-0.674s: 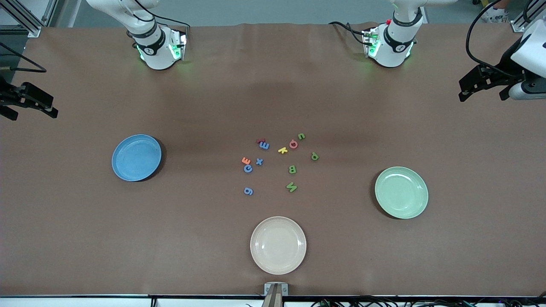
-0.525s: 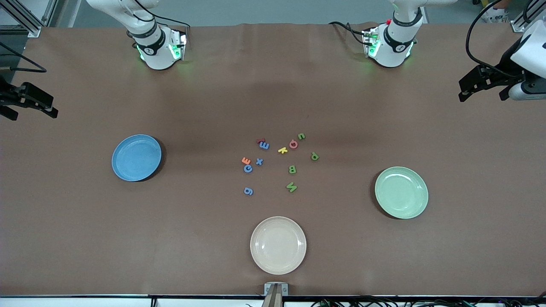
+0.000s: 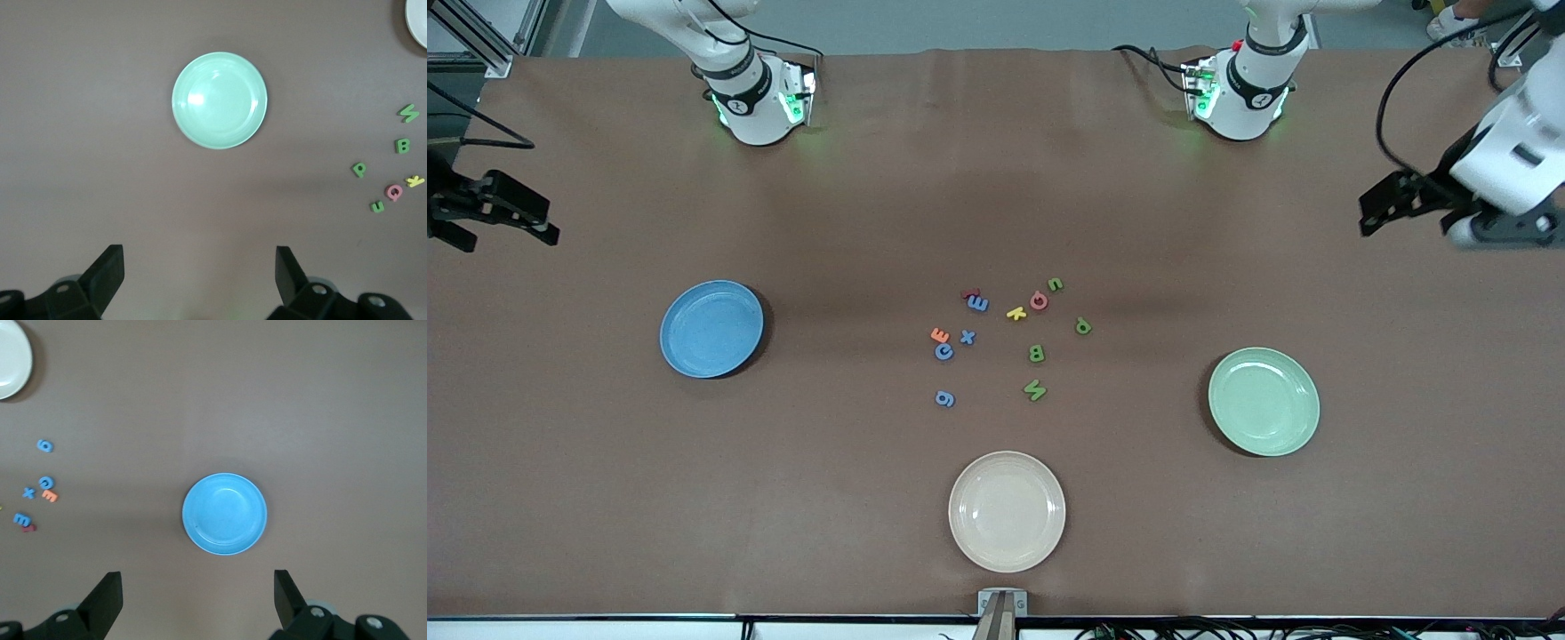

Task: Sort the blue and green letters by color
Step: 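Move both grippers out from rest toward the scattered foam letters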

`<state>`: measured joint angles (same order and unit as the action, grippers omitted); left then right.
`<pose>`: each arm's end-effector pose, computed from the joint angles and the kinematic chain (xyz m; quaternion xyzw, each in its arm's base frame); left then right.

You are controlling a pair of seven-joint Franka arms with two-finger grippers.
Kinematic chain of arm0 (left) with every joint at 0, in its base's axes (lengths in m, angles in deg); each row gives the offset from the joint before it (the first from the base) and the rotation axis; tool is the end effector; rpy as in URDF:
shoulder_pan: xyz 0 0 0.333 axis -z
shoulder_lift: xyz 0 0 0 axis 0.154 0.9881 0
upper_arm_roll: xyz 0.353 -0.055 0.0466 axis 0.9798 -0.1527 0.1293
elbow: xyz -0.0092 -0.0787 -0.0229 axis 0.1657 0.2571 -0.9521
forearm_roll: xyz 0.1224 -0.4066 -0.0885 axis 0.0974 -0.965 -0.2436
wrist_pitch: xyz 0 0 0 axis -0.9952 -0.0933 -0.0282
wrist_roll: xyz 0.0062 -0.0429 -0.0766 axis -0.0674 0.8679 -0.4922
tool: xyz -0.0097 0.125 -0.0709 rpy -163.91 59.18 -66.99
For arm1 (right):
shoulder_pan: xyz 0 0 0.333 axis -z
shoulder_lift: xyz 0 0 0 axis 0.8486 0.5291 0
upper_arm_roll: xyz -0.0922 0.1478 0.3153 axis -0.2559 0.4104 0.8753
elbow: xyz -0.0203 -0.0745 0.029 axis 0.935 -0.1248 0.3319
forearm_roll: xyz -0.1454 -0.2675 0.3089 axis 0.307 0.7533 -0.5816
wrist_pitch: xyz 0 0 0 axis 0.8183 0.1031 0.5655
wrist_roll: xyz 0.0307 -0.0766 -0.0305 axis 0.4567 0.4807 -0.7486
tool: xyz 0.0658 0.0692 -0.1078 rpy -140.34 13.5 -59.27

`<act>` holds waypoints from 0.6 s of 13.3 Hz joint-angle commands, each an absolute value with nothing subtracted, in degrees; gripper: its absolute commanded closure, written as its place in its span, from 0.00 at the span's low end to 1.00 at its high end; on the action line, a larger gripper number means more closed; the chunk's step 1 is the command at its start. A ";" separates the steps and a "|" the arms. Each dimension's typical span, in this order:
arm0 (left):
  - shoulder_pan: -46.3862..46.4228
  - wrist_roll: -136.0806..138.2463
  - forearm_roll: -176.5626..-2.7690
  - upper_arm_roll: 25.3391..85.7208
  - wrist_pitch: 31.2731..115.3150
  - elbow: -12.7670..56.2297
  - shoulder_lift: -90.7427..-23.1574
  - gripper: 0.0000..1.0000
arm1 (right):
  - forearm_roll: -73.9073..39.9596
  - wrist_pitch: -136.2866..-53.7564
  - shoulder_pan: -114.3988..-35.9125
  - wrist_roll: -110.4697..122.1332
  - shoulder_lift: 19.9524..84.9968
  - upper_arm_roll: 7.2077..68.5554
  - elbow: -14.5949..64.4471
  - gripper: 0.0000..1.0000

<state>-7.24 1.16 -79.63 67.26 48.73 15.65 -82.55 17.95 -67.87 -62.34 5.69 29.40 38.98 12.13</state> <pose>0.5922 -0.0819 0.6040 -0.9998 0.0158 0.0087 0.0102 0.5978 0.0045 0.6601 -0.9987 -0.0453 -0.0162 0.0165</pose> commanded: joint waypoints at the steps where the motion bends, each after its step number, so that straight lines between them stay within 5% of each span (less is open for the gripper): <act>1: -6.57 -4.39 -78.56 64.37 54.37 16.14 -78.10 0.00 | 17.24 -67.73 -67.01 6.03 31.90 39.02 10.98 0.00; 8: -0.96 -30.40 -76.21 59.44 75.71 21.85 -64.22 0.00 | 17.50 -79.83 -82.74 27.52 39.37 39.02 11.16 0.00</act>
